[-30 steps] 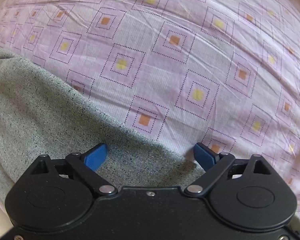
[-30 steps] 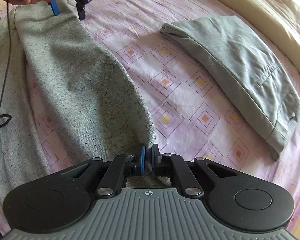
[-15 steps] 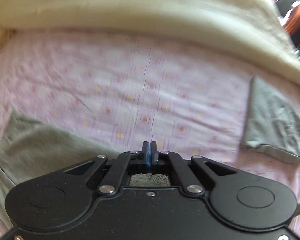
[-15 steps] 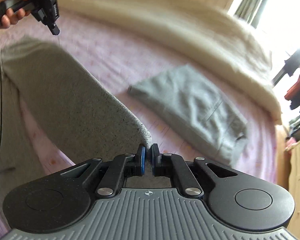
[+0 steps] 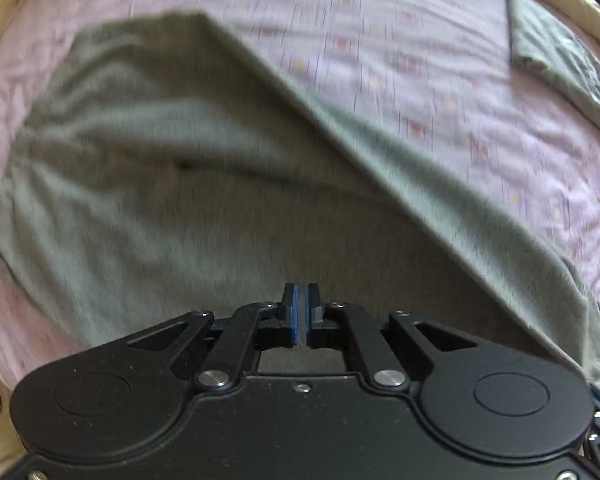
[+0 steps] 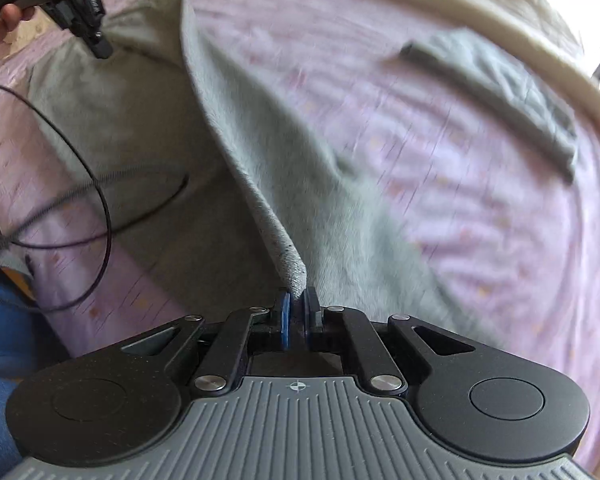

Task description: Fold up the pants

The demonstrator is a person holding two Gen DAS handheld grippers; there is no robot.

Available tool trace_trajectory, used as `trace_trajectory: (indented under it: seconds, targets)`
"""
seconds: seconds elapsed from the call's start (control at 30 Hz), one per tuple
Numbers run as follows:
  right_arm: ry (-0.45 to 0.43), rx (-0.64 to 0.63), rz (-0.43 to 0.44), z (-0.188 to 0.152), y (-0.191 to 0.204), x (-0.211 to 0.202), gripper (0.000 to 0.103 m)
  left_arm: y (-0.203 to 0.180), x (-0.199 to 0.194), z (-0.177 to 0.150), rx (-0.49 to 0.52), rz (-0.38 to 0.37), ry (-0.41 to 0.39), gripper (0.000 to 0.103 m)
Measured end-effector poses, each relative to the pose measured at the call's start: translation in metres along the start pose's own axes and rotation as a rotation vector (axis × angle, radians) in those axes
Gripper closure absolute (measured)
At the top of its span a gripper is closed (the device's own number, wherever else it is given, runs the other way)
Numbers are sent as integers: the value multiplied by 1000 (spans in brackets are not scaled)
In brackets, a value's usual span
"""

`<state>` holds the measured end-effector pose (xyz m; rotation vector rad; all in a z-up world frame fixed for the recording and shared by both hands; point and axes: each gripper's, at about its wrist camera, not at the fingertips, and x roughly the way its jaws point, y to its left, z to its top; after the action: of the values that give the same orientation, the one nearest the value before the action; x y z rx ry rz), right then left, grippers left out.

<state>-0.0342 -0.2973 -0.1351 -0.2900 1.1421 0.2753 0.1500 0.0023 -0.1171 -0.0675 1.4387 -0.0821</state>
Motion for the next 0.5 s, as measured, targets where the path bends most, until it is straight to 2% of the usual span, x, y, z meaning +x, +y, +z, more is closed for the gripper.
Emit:
trace_trajectory:
  seconds: [0.07, 0.1, 0.13, 0.2, 0.3, 0.33, 0.4, 0.5]
  targets:
    - [10, 95, 46, -3, -1, -5, 96, -3, 1, -5, 1, -29, 16, 94]
    - [-16, 175, 58, -7, -4, -12, 96, -6, 1, -4, 10, -32, 18, 85]
    - [-46, 274, 65, -15, -8, -19, 96, -10, 1, -2, 19, -29, 13, 70]
    - [-91, 549, 91, -32, -28, -28, 95, -17, -3, -1, 37, -19, -14, 52]
    - [-83, 952, 163, -63, -49, -27, 91, -28, -8, 10, 53, -11, -58, 48]
    - [-88, 1043, 199, -71, -52, -24, 84, -30, -10, 14, 56, -10, -66, 46]
    - [-112, 1158, 247, -81, -51, -18, 81, -34, -13, 21, 57, -10, -77, 42]
    - [-139, 1342, 319, -88, -46, -8, 71, -40, -8, 31, 82, -1, -80, 41]
